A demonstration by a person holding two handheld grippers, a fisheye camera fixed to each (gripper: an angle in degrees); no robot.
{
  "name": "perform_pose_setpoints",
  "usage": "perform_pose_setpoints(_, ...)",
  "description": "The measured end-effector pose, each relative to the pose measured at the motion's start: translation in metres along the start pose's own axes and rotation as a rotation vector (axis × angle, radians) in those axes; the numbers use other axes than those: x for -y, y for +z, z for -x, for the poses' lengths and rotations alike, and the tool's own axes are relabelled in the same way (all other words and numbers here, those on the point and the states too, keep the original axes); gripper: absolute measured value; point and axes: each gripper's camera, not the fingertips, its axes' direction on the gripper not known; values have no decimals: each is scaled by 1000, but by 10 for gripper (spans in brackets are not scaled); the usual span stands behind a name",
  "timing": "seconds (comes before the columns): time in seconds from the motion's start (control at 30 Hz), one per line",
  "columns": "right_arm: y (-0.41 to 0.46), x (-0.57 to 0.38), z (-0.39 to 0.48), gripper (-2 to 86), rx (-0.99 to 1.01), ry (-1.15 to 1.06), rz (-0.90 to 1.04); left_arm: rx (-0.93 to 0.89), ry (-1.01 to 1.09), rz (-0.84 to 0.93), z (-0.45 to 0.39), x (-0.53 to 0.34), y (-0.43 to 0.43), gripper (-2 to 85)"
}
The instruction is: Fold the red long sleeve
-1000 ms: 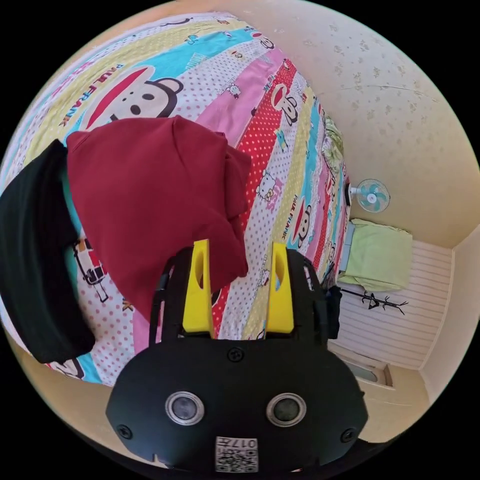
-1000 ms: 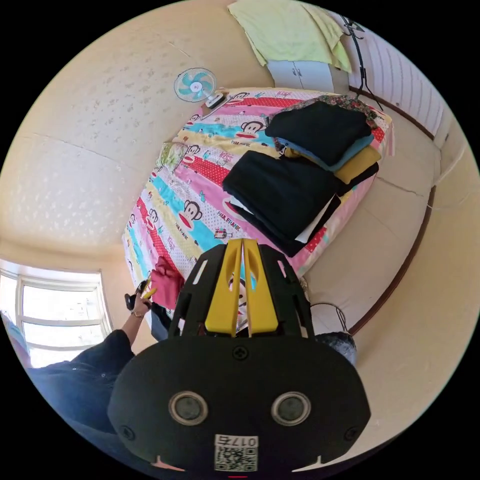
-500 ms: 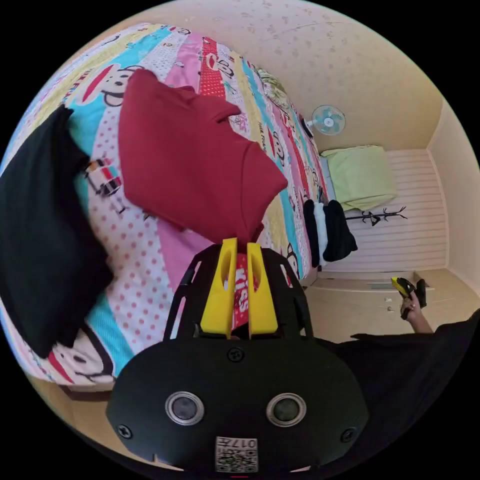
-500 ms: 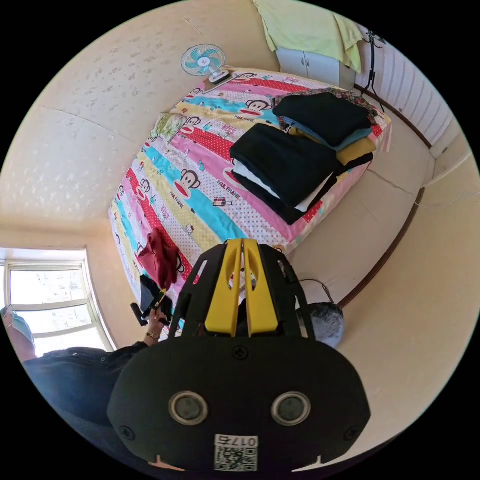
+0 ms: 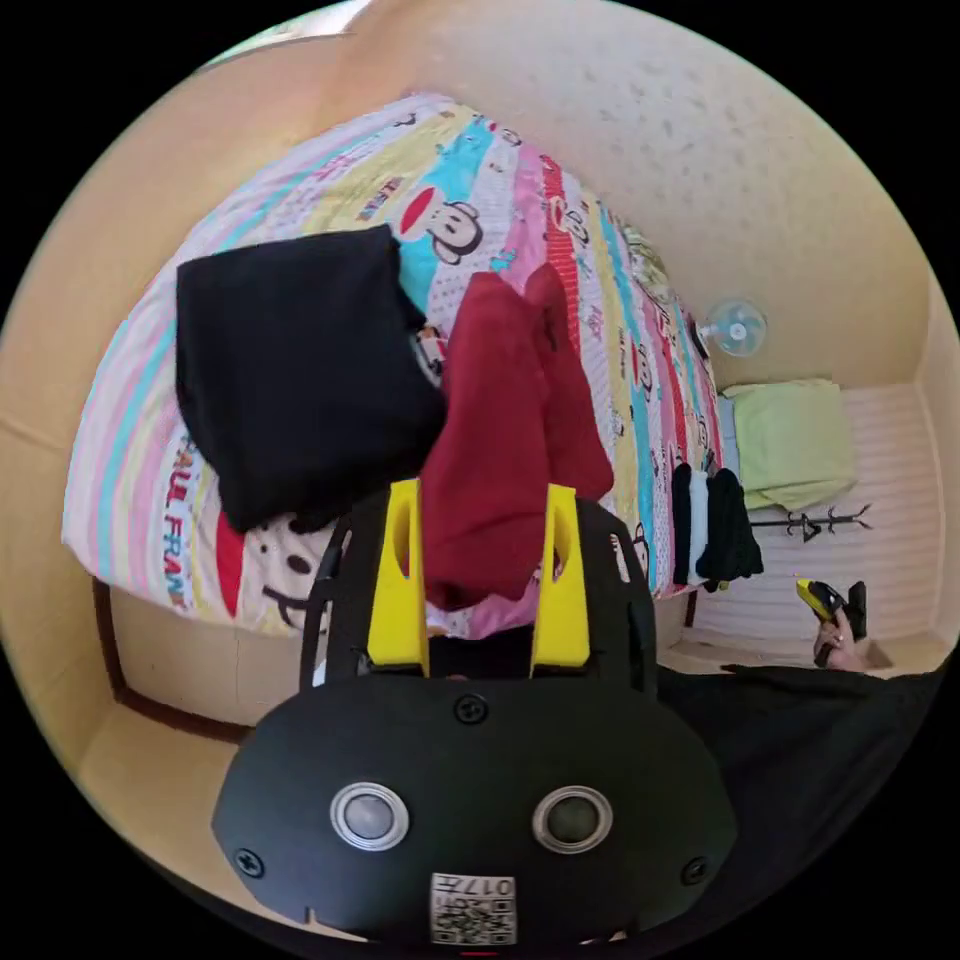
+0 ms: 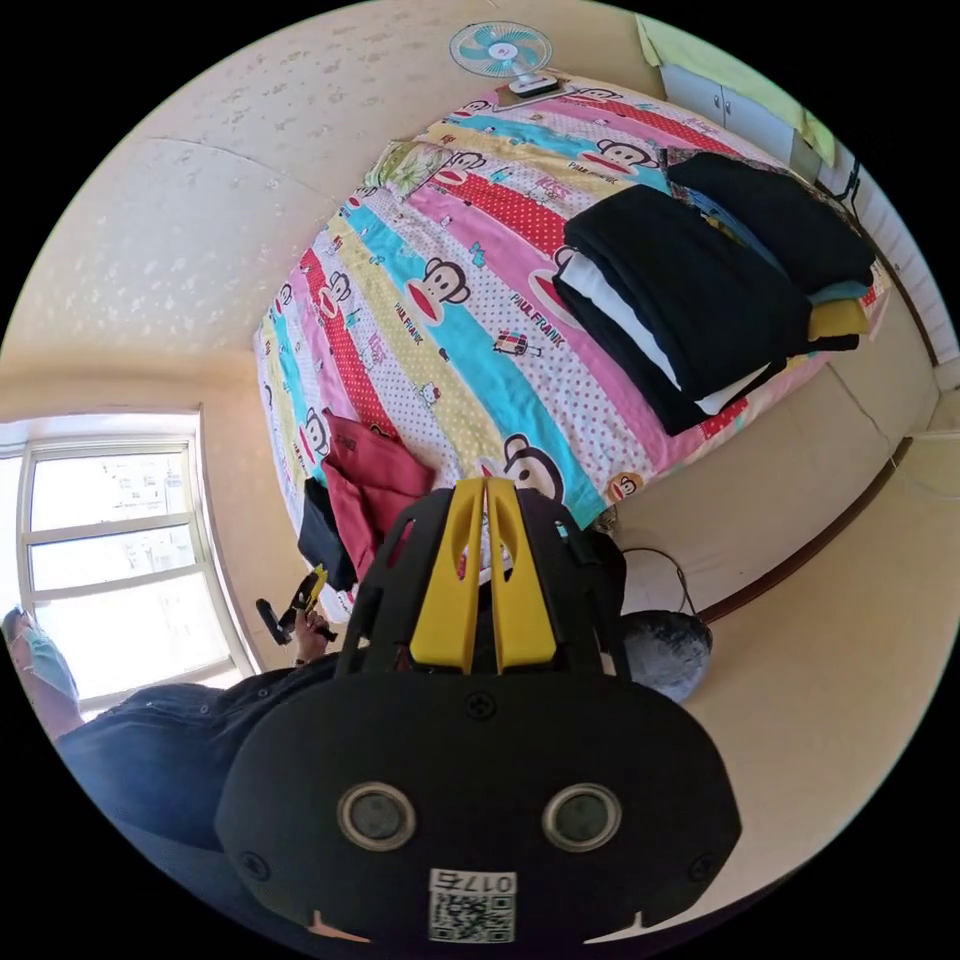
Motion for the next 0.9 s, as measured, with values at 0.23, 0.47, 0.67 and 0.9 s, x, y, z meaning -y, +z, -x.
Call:
perform_pose_setpoints(0.23, 3, 16, -1, 5, 2, -106, 44, 342, 119, 365, -97, 2, 201, 157)
perform_pose_setpoints(0.47, -18, 9, -48, 4, 73, -153, 13, 247, -29, 248, -66, -84, 152, 15)
perform_pose_setpoints(0.67, -24, -4, -106, 5, 380, -250, -57, -557, -46, -259, 13, -159, -20, -2)
perform_pose_setpoints(0.9, -36, -2, -89, 21, 665, -647, -123, -1116, 653, -597, -90, -199, -156, 2)
